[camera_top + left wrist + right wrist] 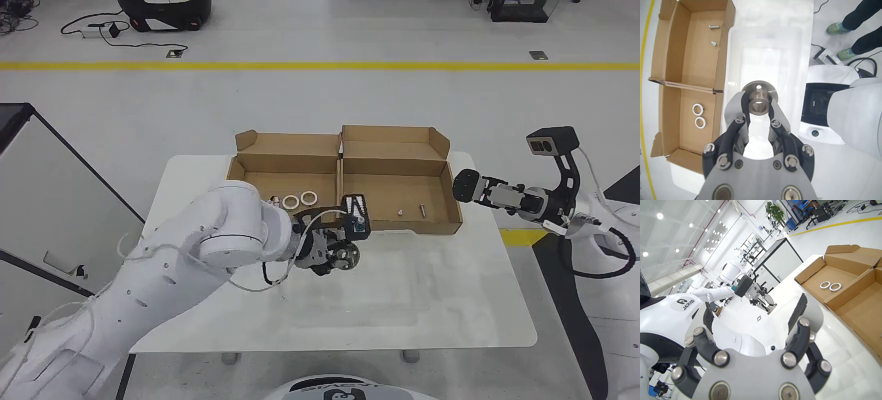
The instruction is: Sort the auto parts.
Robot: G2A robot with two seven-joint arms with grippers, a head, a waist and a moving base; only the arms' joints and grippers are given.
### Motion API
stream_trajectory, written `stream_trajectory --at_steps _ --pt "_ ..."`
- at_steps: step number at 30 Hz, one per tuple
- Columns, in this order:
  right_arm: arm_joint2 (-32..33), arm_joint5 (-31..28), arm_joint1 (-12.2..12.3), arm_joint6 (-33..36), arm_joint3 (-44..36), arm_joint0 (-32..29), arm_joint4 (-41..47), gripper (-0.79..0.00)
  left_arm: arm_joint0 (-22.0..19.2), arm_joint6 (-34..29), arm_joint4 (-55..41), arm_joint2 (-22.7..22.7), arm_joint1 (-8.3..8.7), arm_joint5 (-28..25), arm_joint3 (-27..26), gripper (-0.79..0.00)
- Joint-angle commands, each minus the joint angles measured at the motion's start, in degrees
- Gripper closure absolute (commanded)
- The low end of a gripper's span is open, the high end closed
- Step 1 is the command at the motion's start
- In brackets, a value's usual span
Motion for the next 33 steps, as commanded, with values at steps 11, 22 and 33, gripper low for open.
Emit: stream_trajectory --at_steps 11,22,33 --pt "0.0 0.0 0.0 0.0 0.0 0.0 0.0 -0.785 15.5 15.8 -11.5 -17.0 4.20 -16.0 0.9 0.000" --pt "0.0 0.0 0.0 0.0 0.0 0.0 0.0 -0.785 23.3 25.9 -20.1 -24.9 5.99 -28.7 2.7 0.000" --pt "0.0 0.0 0.0 0.0 0.0 0.0 0.0 -0.785 24.3 27.4 -21.7 -26.1 6.34 -30.8 3.1 0.000"
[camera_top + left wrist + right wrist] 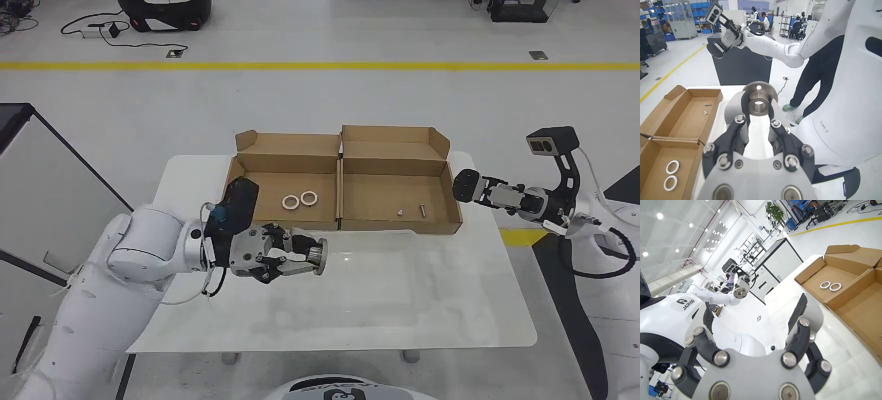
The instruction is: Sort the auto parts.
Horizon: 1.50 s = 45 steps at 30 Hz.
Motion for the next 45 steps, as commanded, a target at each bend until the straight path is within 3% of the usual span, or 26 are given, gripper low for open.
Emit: stream_trajectory --at_steps 1,12,22,34,40,45 --pt "0.0 0.0 0.0 0.0 0.0 0.0 0.0 -0.785 0.0 0.0 0.0 0.0 0.00 0.0 0.0 0.000" --pt "0.0 0.0 0.0 0.0 0.0 0.0 0.0 -0.785 2.5 12.4 -7.5 -1.2 -0.24 0.0 0.2 0.000" --pt "0.0 0.0 0.0 0.0 0.0 0.0 0.0 -0.785 4.1 19.7 -18.1 -3.4 -1.04 0.0 -4.3 0.000" --pt "0.0 0.0 0.0 0.0 0.0 0.0 0.0 -0.785 6.8 16.6 -26.6 -7.9 -4.23 0.0 -8.2 0.000" --pt "0.0 0.0 0.0 0.0 0.0 0.0 0.0 -0.785 8.4 12.4 -35.2 -10.6 -7.14 0.0 -8.9 0.000" --pt "0.0 0.0 0.0 0.0 0.0 0.0 0.0 -0.785 9.3 3.9 -44.5 -13.1 -10.24 0.0 -8.4 0.000"
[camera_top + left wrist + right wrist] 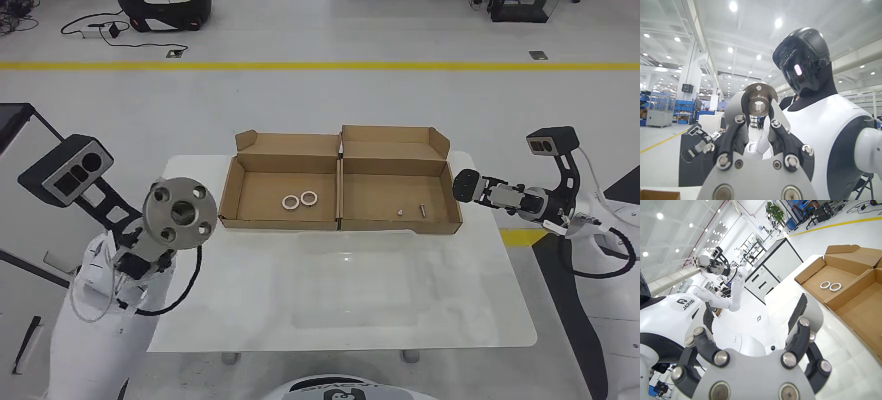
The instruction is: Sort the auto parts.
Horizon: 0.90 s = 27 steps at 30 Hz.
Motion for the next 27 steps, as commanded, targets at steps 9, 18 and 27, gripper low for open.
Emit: stream_trajectory --at_steps 9,18,27 --pt "0.0 0.0 0.0 0.0 0.0 0.0 0.0 -0.785 0.9 -6.7 -4.3 -1.3 -5.22 0.0 0.6 0.000" --pt "0.0 0.0 0.0 0.0 0.0 0.0 0.0 -0.785 2.1 -6.7 7.0 -0.4 -5.75 0.0 1.3 0.000" --pt "0.0 0.0 0.0 0.0 0.0 0.0 0.0 -0.785 2.4 -6.7 5.8 -2.2 -5.57 0.0 2.1 0.000"
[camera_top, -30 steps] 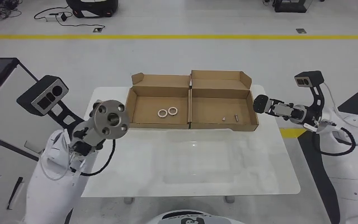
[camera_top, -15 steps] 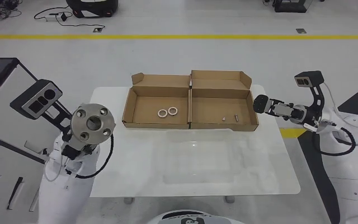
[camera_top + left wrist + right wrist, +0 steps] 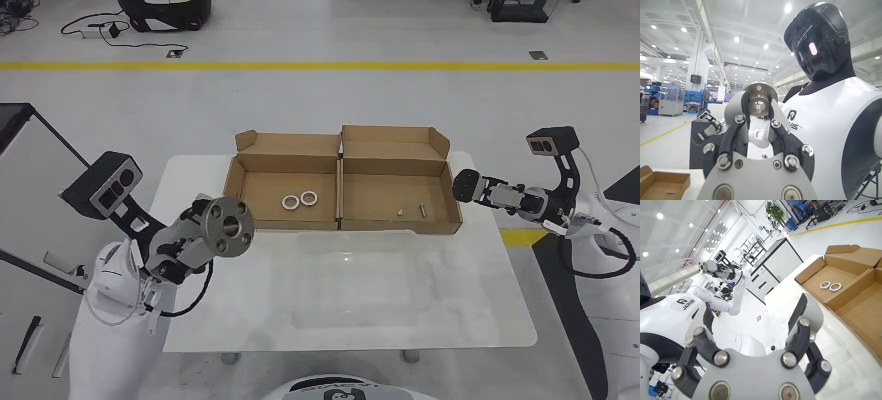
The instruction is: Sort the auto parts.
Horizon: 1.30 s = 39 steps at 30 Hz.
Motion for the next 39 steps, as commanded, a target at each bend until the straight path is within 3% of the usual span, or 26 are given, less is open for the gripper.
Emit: stream_trajectory --at_steps 1,13,23,31,39 --pt "0.0 0.0 0.0 0.0 0.0 0.0 0.0 -0.785 0.0 0.0 -1.6 -0.4 -0.14 0.0 0.2 0.000" --pt "0.0 0.0 0.0 0.0 0.0 0.0 0.0 -0.785 0.0 0.0 -15.1 -3.7 -2.71 0.0 -0.1 0.000" --pt "0.0 0.0 0.0 0.0 0.0 0.0 0.0 -0.785 -0.3 0.0 -13.7 -4.3 -4.24 0.0 0.2 0.000" --pt "0.0 0.0 0.0 0.0 0.0 0.0 0.0 -0.785 -0.3 0.0 -6.6 -3.7 -3.69 0.0 1.6 0.000" --pt "0.0 0.0 0.0 0.0 0.0 0.0 0.0 -0.785 -0.1 0.0 0.3 -2.2 -1.74 0.0 1.7 0.000"
